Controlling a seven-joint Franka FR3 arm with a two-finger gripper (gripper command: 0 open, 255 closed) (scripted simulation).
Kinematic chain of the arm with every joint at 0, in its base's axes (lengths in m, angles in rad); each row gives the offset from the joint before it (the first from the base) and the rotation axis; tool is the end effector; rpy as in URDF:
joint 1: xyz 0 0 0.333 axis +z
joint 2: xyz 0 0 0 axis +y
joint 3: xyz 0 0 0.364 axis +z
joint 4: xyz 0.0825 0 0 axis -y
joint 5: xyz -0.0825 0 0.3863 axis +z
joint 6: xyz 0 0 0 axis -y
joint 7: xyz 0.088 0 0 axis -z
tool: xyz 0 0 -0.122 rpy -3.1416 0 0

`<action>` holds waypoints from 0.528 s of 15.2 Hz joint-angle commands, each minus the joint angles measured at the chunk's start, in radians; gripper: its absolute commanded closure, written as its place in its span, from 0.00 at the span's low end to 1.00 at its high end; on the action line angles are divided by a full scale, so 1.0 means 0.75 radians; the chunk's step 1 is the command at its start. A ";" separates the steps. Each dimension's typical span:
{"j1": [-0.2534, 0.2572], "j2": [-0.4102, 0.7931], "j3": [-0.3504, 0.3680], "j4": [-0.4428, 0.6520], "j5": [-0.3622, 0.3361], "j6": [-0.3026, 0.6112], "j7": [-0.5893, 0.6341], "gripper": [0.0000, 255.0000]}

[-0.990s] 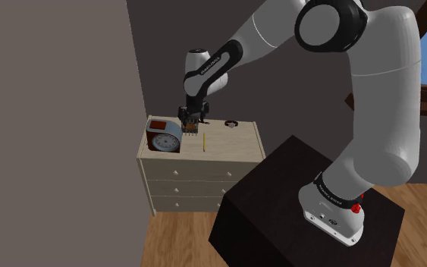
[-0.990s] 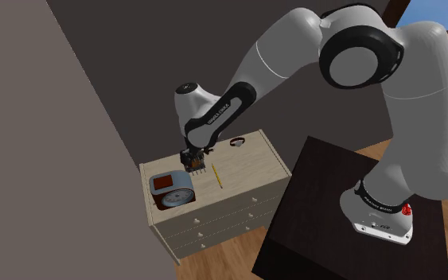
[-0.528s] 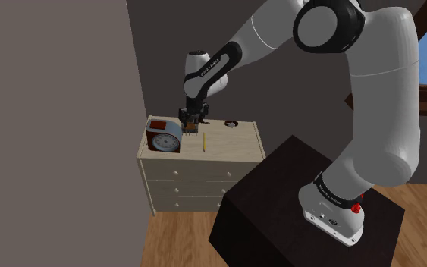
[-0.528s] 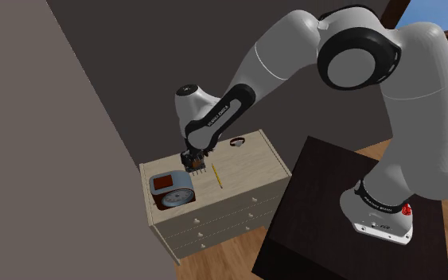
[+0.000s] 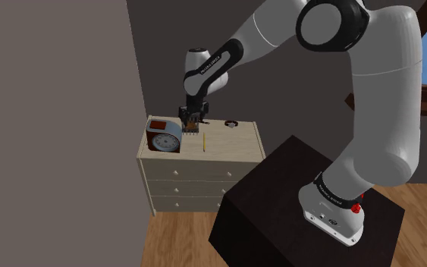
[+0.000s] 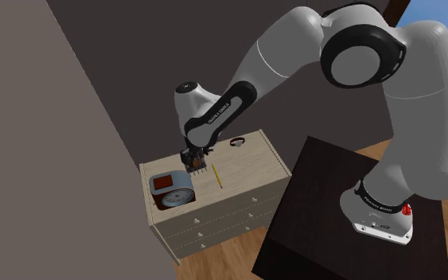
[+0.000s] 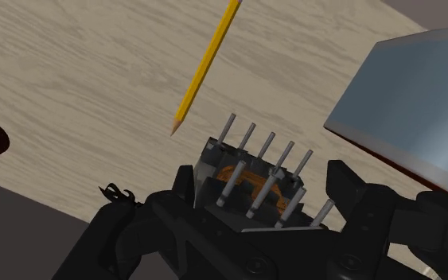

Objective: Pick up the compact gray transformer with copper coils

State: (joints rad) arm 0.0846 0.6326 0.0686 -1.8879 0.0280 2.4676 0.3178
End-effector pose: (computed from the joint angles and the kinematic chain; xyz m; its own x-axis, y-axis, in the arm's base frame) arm 0.6480 0.0975 0.1860 0.9782 -0.1961 -0.0679 -0.1989 -0.9793 -0.0375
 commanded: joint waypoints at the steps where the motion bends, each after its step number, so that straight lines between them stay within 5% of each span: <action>1: 0.000 -0.028 0.001 -0.004 0.001 -0.023 0.002 1.00; 8: -0.003 -0.125 0.004 -0.015 0.004 -0.109 0.004 1.00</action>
State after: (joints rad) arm 0.0827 0.5513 0.0714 -1.8964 0.0307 2.3949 0.3207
